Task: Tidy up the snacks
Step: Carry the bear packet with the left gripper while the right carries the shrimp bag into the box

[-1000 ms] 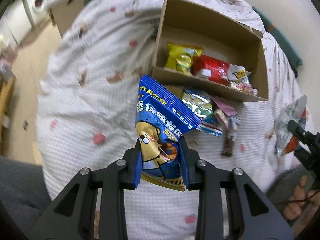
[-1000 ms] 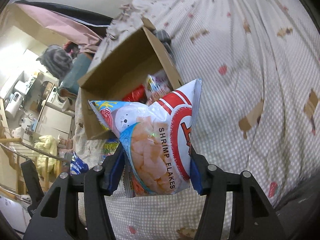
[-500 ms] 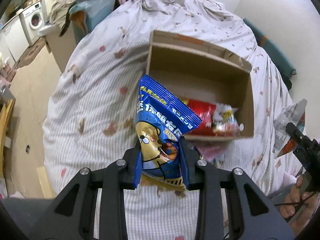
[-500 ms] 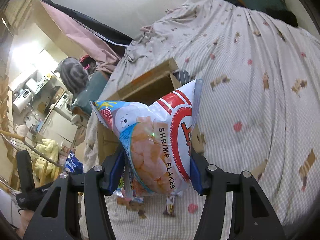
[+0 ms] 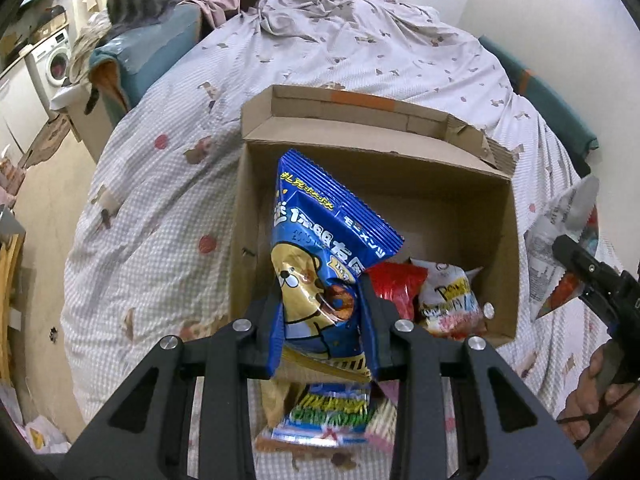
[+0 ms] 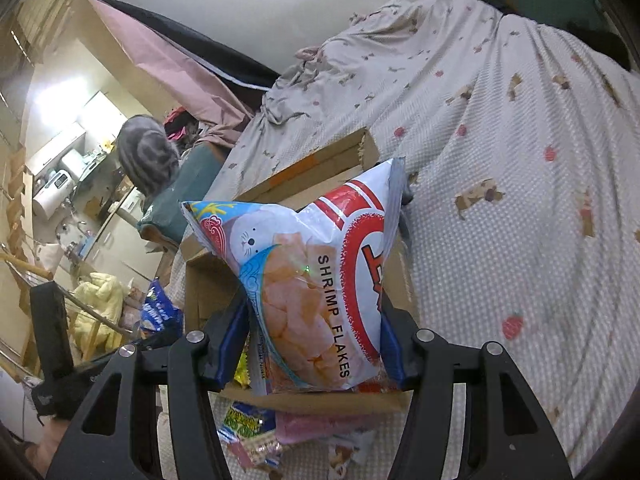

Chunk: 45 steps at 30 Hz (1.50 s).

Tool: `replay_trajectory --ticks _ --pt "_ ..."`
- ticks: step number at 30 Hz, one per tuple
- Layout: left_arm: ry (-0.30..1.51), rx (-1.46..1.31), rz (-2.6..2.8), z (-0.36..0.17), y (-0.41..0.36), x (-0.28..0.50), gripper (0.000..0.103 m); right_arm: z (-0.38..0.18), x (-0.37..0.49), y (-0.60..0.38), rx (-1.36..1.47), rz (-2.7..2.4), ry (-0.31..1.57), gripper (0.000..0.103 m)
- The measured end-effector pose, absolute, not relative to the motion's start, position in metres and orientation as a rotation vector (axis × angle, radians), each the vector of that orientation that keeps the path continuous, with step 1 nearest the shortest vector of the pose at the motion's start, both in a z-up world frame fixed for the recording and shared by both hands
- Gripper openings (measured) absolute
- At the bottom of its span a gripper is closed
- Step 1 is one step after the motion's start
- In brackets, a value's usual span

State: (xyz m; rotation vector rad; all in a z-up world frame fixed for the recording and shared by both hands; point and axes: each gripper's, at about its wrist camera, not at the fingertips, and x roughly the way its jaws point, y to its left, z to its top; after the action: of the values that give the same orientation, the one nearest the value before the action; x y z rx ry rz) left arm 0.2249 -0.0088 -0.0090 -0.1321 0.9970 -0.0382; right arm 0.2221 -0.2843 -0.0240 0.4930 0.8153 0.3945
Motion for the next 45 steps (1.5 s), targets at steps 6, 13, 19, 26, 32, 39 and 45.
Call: replay_trajectory --ticks 6,13,19,26,32,39,45 --pt "1.007 -0.114 -0.034 -0.023 -0.016 0.249 0.028 -0.039 0.246 -0.259 0.423 0.427 0.863 0.062" --pt "1.028 -0.112 -0.007 -0.030 -0.021 0.278 0.028 -0.049 0.271 -0.239 0.395 0.429 0.940 0.062" --pt "1.027 -0.097 0.015 -0.036 -0.026 0.296 0.030 -0.061 0.279 -0.236 0.414 0.446 0.971 0.063" --pt "1.049 -0.083 0.028 -0.045 -0.031 0.305 0.031 -0.064 0.282 -0.237 0.458 0.459 0.975 0.064" --pt "1.054 -0.043 0.052 -0.044 -0.032 0.302 0.058 -0.060 0.280 -0.240 0.483 0.485 0.955 0.076" --pt "1.013 -0.054 0.054 -0.031 -0.026 0.294 0.077 -0.048 0.277 -0.245 0.496 0.489 0.905 0.090" --pt "1.015 -0.042 0.047 -0.029 -0.025 0.287 0.078 -0.046 0.274 -0.243 0.469 0.485 0.911 0.090"
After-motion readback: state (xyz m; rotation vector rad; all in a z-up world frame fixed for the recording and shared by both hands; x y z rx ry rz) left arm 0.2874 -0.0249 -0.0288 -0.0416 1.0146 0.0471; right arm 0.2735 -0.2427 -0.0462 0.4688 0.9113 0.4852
